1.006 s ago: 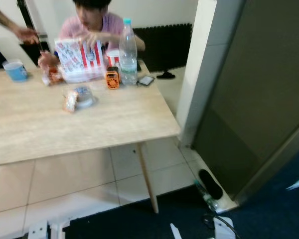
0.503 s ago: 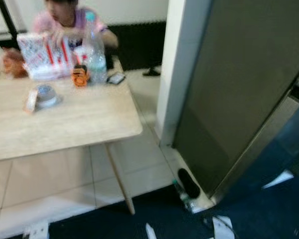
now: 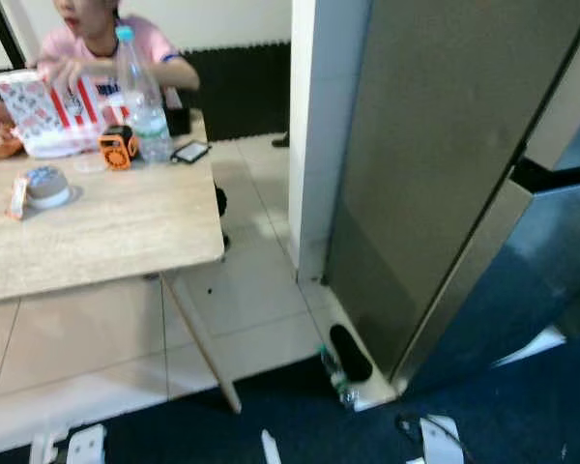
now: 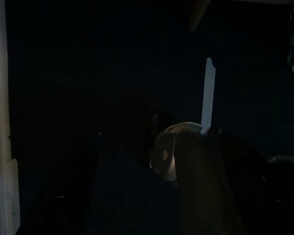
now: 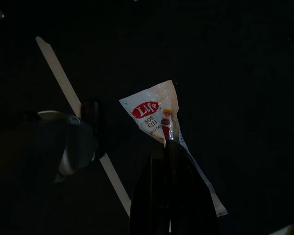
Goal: Restocking fridge
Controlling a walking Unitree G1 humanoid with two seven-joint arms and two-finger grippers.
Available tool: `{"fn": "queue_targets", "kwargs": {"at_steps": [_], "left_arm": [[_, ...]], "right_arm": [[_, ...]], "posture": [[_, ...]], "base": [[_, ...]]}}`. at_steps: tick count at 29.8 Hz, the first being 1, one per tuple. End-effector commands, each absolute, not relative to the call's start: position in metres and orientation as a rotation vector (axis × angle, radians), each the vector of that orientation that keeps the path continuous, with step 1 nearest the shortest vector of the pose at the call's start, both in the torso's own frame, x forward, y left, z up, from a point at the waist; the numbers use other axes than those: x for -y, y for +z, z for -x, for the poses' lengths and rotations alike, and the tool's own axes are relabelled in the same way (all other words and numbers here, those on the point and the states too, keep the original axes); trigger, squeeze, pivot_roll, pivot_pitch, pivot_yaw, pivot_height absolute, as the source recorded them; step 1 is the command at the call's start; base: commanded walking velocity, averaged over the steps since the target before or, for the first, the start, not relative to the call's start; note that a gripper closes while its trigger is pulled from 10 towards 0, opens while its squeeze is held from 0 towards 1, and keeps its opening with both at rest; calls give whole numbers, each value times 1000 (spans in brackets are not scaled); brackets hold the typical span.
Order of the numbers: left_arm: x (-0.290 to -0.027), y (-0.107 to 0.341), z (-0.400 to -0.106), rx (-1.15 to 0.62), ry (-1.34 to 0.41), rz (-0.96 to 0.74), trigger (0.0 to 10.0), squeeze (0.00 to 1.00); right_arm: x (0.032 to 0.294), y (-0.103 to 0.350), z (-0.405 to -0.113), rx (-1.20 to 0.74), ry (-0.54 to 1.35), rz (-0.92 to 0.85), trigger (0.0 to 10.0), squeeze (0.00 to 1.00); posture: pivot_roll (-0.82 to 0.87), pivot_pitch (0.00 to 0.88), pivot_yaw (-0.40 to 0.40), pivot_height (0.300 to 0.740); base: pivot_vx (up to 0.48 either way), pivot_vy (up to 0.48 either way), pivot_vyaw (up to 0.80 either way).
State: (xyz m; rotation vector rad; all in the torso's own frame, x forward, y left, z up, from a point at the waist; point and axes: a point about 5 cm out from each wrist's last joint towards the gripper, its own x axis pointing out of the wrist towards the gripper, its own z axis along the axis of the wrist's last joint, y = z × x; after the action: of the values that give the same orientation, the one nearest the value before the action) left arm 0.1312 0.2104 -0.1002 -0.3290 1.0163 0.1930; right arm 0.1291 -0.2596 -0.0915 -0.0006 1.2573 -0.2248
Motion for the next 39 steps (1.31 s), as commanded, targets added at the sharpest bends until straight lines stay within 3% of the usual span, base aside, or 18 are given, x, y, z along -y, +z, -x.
{"fn": "queue_targets", "kwargs": {"at_steps": [1, 39], "left_arm": [[-212, -101, -129, -1027, 199, 325, 10000, 0], [-210, -101, -129, -1031, 182, 322, 10000, 0]], "right_arm": [[258, -91, -134, -1243, -220, -7, 10000, 0], [257, -91, -133, -1246, -214, -1, 10000, 0]], "posture": [[-4, 0, 23, 740], [-3, 0, 28, 740]], "base": [[0, 0, 0], [0, 0, 0]]}}
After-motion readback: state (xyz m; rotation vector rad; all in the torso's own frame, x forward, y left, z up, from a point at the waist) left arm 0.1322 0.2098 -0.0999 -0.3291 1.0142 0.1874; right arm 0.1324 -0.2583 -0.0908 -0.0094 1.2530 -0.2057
